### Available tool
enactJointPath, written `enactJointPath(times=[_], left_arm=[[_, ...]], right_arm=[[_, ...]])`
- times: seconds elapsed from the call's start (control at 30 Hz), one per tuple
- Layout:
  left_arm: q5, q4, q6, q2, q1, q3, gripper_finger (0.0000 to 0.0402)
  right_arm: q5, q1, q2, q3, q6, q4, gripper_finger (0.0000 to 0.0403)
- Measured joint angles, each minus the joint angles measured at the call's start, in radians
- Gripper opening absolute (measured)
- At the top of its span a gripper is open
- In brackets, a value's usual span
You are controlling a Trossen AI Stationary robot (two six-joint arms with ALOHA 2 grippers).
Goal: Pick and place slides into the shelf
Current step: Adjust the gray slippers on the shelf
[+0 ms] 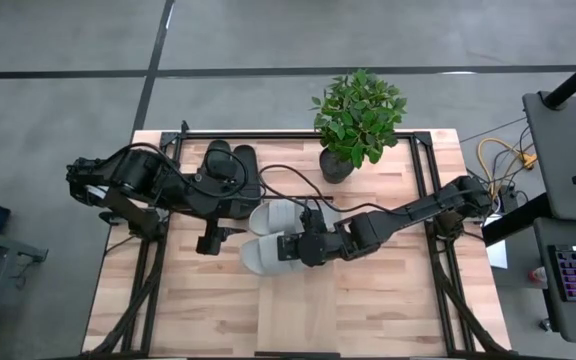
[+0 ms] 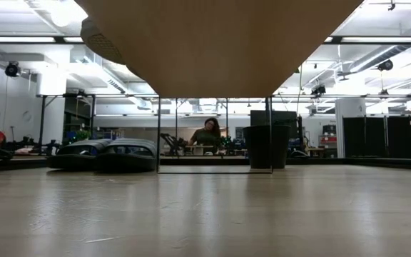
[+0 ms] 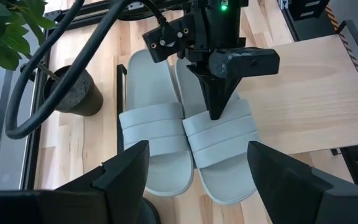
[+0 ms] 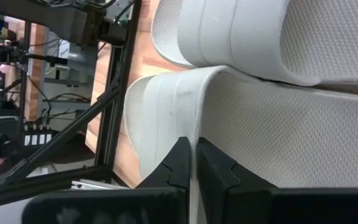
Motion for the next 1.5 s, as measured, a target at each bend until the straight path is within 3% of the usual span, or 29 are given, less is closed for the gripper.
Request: enactJointPath(times=[1.5], left_arm=[[0.052, 0.001, -0.007, 0.000, -0.002, -0.010, 0.0256]], right_arm=[[0.048, -0.009, -0.009, 0.003, -0.027, -0.013, 0.0018]])
